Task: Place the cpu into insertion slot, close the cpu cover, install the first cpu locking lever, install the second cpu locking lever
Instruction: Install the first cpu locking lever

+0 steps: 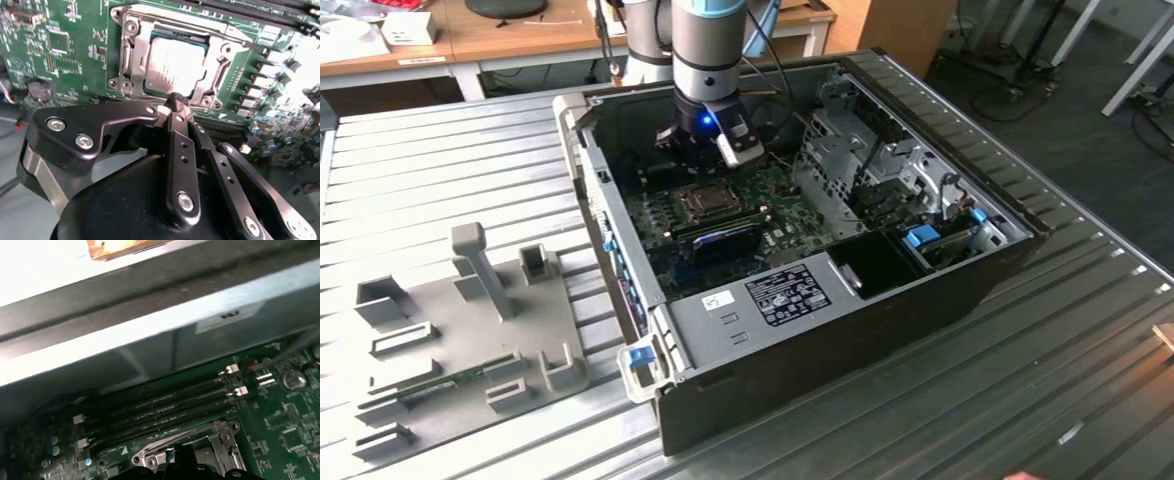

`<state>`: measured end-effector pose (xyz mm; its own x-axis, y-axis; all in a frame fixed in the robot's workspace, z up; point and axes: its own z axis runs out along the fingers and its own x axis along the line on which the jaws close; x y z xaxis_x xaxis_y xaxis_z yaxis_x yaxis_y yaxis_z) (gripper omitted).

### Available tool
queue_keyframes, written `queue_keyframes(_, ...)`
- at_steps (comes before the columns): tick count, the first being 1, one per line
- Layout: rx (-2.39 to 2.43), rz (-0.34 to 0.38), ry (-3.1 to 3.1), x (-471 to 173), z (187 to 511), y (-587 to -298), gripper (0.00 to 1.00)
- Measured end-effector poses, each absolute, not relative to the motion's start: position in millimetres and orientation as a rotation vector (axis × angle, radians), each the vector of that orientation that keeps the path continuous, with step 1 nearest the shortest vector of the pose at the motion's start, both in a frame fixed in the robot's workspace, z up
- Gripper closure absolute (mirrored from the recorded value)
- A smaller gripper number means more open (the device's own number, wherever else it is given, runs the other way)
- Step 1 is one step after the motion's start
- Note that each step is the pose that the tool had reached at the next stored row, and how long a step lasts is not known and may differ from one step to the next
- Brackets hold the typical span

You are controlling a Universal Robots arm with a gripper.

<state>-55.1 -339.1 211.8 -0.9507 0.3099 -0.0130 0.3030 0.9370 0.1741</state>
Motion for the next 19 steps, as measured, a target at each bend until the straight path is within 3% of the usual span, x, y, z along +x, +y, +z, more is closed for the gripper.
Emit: queue_keyframes(19, 0.373, 0.260, 3.074, -47.5, 211.4, -339.1, 0.90)
